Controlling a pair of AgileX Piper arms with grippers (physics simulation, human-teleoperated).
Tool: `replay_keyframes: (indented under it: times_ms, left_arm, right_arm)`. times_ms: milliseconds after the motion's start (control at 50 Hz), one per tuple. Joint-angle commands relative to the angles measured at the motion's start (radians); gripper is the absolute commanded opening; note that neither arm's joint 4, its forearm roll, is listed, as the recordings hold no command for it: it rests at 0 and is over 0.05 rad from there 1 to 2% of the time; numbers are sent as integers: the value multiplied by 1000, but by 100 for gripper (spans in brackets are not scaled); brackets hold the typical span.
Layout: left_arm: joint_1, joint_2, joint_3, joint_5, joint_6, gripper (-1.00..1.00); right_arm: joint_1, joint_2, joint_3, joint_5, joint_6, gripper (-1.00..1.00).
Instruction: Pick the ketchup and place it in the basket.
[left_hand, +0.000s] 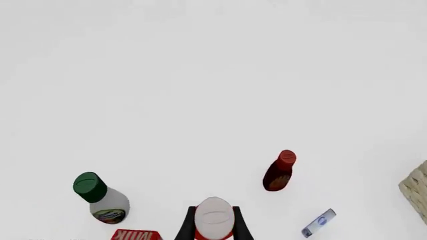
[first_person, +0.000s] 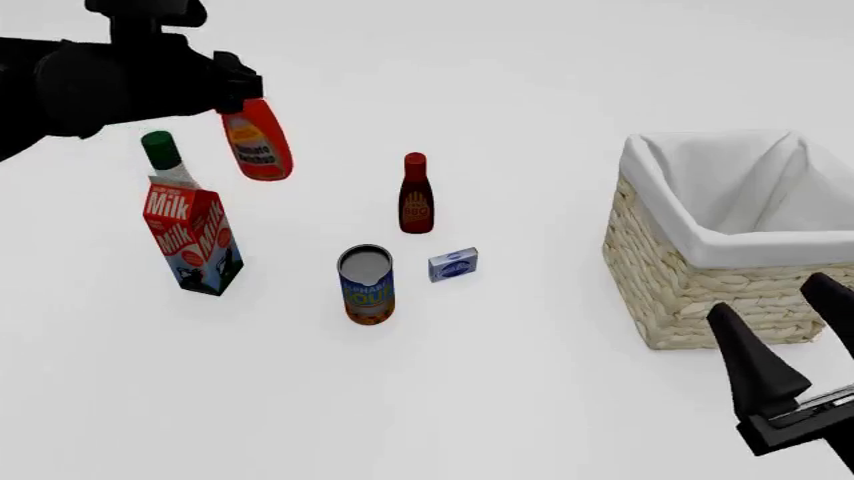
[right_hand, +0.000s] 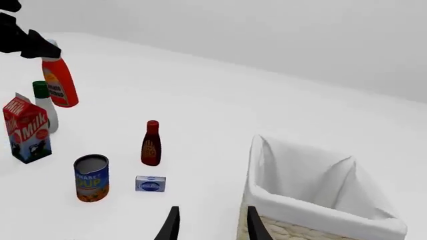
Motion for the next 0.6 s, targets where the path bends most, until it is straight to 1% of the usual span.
replay_keyframes:
  times_ms: [20,60,120,140,160,180,200,280,320,360,380,440,480,500,540,580,600]
  left_arm:
    - [-49,-139,50,58,18,-100]
    - [-53,-158,56,64,25,-100]
    - [-82,-192,71,90,30,-100]
    - [-82,-192,71,90,30,-100]
    - [-108,-195,76,105,34,-100]
    - [-98,-210,80,104,34,-100]
    - [-112,-221,85,109,48,-100]
    - [-128,-249,94,135,41,-100]
    - [-134,-261,99,144,43,-100]
    - [-137,-266,99,149,43,-100]
    - [-147,-279,102,164,42,-100]
    - [-153,-294,105,174,45,-100]
    - [-158,-304,108,183,42,-100]
    - [-165,-312,113,186,46,-100]
    - [-165,-326,125,189,58,-100]
    - [-173,-330,128,193,62,-100]
    - [-190,-343,133,198,62,-100]
  right_arm:
    - [122,78,-53,-35,-33,100]
    - [138,102,-63,-47,-42,100]
    - [172,159,-82,-75,-54,100]
    - [171,175,-92,-81,-49,100]
    - [171,176,-92,-82,-49,100]
    - [178,205,-105,-90,-40,100]
    - [177,218,-114,-97,-43,100]
    - [204,285,-157,-115,-48,100]
    - [232,308,-175,-118,-54,100]
    - [234,322,-181,-121,-57,100]
    - [259,353,-198,-126,-56,100]
    - [277,375,-214,-129,-70,100]
    - [285,390,-234,-126,-68,100]
    - [284,407,-246,-127,-68,100]
    - [311,419,-263,-127,-75,100]
    - [311,429,-269,-128,-75,100]
    - [320,442,-281,-127,-75,100]
